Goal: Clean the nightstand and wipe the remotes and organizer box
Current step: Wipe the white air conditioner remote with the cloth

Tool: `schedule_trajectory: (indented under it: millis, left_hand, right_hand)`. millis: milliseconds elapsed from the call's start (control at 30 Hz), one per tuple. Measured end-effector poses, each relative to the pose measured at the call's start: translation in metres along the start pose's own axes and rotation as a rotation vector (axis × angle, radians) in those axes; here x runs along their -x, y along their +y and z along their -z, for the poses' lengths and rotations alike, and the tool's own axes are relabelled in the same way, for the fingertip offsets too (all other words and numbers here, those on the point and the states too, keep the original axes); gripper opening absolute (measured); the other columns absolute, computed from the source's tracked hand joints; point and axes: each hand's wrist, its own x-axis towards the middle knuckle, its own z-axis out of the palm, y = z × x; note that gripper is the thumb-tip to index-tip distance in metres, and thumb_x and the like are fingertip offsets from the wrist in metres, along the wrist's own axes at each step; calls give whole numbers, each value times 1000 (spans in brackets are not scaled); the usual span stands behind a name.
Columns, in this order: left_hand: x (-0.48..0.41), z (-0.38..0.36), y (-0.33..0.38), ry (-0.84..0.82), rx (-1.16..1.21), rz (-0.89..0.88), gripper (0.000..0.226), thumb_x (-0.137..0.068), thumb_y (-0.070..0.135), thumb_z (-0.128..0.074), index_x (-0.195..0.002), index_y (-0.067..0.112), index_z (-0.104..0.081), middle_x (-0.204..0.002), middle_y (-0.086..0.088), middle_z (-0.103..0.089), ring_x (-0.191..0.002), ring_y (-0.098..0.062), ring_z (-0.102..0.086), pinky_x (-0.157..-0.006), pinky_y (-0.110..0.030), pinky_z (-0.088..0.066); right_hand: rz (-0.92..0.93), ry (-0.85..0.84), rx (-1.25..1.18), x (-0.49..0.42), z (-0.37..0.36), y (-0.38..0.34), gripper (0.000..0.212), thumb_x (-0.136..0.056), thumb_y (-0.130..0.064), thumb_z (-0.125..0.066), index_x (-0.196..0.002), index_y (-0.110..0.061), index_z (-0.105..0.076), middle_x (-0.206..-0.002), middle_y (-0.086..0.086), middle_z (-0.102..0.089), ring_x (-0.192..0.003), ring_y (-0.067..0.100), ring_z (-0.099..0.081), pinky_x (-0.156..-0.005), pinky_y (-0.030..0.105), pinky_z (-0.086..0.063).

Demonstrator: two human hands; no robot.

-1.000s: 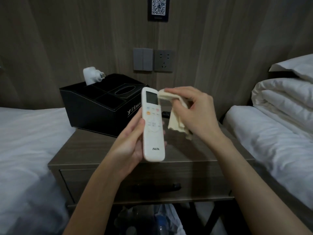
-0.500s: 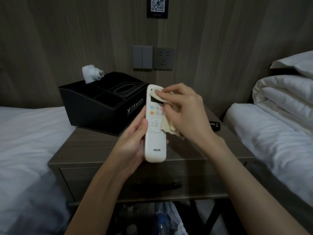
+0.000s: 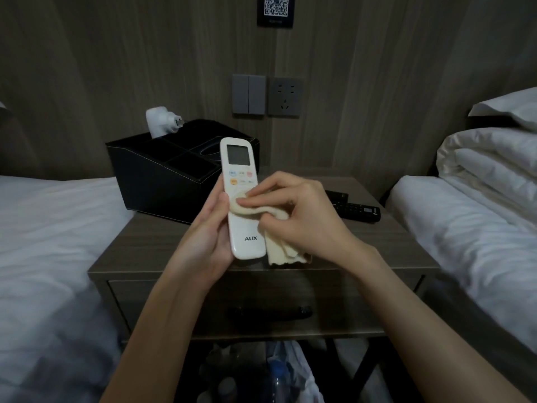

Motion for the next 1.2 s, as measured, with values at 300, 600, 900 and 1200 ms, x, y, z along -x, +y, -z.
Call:
schedule_trajectory:
  millis: [300, 600, 900, 1200]
  left_hand:
    - [-2, 13, 13, 112, 93, -62, 52, -92, 27, -45, -143, 38, -42, -142, -8, -52, -115, -22, -61, -78, -38, -59]
    - [-1, 11, 15, 143, 58, -105, 55, -88, 26, -49, -140, 43, -43, -143, -2, -51, -112, -21, -64, -95, -45, -52]
    - [6, -13, 5, 215, -260, -246, 50, -96, 16, -51, -138, 41, -44, -124, 18, -64, -118, -6, -59, -106, -35, -43]
    - [16, -24, -16, 303, -912, -608, 64, -86, 20, -70, -143, 33, -41, -129, 2, -53, -119, -6, -53, -97, -19, -46]
  right_hand:
    - [28, -177, -120, 15, -4, -2, 28, -69, 4, -71, -90, -13, -79, -96, -4, -74, -91, 3, -66, -87, 20, -50]
    - [-165, -136, -118, 13, 33, 11, 25, -77, 2, -69, -91, -17, -78, -98, -7, -75, -95, 0, -67, -86, 18, -50]
    - [-336, 18, 75, 3, 29, 23, 32, -93, -27, -62, -125, -25, -65, -117, -11, -69, -105, -8, -59, -88, 3, -41]
    - [-426, 347, -488, -16, 9, -21, 30, -82, -24, -76, -110, -17, -67, -100, -3, -72, -91, 9, -70, -78, 37, -60]
